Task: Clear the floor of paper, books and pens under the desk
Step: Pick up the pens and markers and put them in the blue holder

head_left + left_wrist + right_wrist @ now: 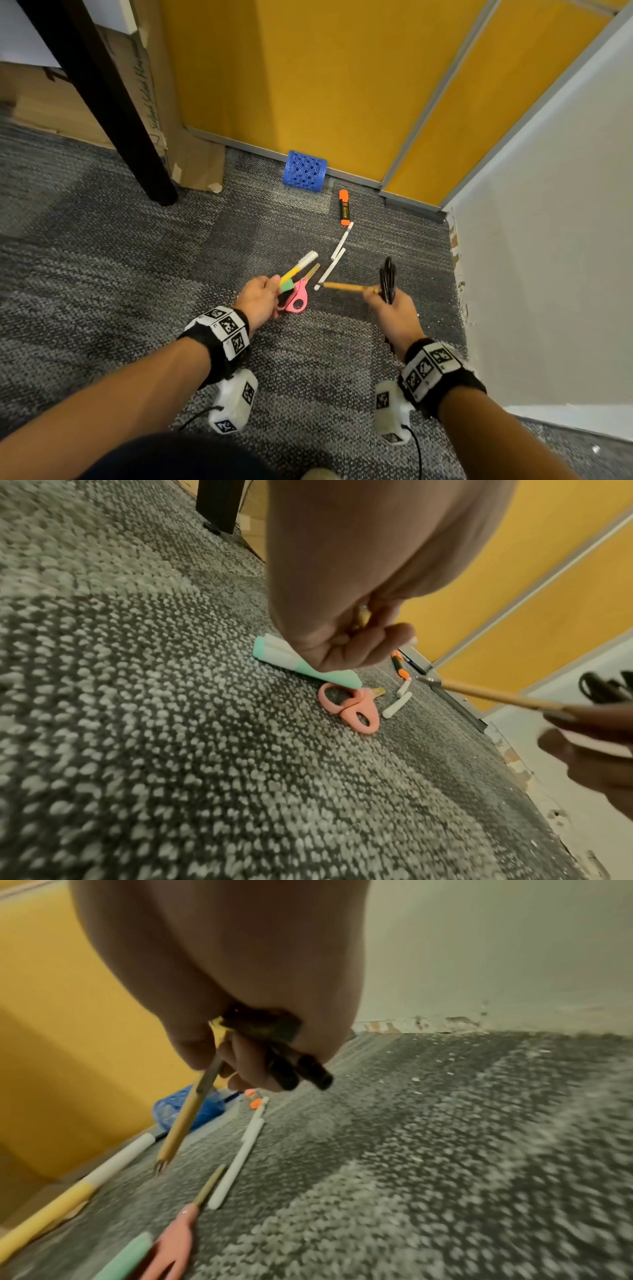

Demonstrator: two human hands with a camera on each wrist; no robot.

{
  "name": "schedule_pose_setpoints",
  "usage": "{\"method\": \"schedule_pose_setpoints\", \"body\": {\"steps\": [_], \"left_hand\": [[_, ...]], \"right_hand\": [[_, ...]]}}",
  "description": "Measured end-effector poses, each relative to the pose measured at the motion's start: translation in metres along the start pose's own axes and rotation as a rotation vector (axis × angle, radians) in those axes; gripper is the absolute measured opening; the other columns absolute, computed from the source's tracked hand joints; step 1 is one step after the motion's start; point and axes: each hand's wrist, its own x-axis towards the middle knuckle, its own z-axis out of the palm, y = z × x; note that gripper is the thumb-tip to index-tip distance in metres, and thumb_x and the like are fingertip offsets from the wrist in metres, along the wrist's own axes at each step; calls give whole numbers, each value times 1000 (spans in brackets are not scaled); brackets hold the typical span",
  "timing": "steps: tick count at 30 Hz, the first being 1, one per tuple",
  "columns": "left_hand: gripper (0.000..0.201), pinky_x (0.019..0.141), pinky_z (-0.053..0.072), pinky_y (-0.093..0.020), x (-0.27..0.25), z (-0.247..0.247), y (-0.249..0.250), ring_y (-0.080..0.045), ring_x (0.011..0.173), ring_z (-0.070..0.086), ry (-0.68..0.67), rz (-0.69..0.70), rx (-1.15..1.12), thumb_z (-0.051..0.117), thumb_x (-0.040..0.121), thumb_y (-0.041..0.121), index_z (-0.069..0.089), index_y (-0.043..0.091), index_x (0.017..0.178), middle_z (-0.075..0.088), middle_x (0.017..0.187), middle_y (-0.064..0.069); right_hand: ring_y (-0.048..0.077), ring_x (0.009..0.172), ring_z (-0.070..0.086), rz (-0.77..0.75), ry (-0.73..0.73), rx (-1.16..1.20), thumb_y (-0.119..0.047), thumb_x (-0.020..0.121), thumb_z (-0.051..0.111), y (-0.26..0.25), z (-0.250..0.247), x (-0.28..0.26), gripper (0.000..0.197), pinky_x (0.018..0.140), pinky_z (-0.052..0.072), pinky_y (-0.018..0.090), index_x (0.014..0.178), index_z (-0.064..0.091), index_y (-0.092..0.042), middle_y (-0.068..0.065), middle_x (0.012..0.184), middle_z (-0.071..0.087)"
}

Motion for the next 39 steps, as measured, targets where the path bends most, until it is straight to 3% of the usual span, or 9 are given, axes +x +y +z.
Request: {"method": "schedule_pose_setpoints", "body": {"steps": [6,9,15,19,24,29,33,36,39], "left_hand": [[31,56,29,-33,-8,11,12,-16,51,35,-59,-10,-1,40,97,39,41,18,74,39,62,-2],[27,49,34,-27,-23,18,23,-18,49,41,-99,34,77,36,104,31,42,14,84,46,66,-6],[20,48,37,-27,-36,29,35,-17,48,45,-203,126,222,34,105,27,40,14,91,56,68,-3],[20,51,40,-29,-39,32,53,-18,51,48,-326,181,390,35,104,29,37,16,90,59,72,-4],[20,67,38,-33,-46,37,72,-21,71,49,-454,310,735,47,100,30,45,14,89,52,78,-4],[21,77,48,-39,-24,29,80,-27,76,59,-447,363,785,50,99,29,50,13,87,62,81,-9],[39,72,49,-38,-4,37,73,-20,67,56,-438,358,822,44,98,49,55,14,85,67,84,-7],[37,76,46,-36,17,47,68,-27,93,63,-298,391,1044,43,95,55,58,21,92,68,96,-6],[33,89,49,-40,41,55,65,-29,109,60,-216,367,1143,52,92,46,61,18,106,63,116,-7]], "right_hand": [[10,44,45,60,-62,267,-14,92,50,-30,15,-1,11,38,29,20,81,46,-14,10,73,55],[11,47,50,84,-87,349,-15,95,46,-36,25,0,12,37,27,19,83,47,-13,9,75,57],[10,48,53,126,-117,439,-33,100,50,-40,42,3,17,41,36,19,106,50,-16,-1,69,44],[7,40,33,153,-157,517,-47,90,63,-44,44,5,31,38,29,21,87,52,-18,-6,56,34],[6,36,27,152,-113,464,-12,86,67,-53,38,10,25,34,23,18,69,49,-19,-2,53,32],[7,39,30,178,-230,368,-28,79,78,-55,40,36,29,37,27,20,67,53,-23,-7,51,35],[10,47,47,139,-174,215,-19,87,65,-56,37,49,20,43,38,21,70,60,-11,0,58,54],[15,54,61,146,-53,126,-14,92,54,-52,23,79,26,49,47,24,68,57,-8,6,62,61],[21,54,62,193,-79,-73,-24,95,57,-47,9,110,31,55,52,31,68,47,-12,3,57,52]]}}
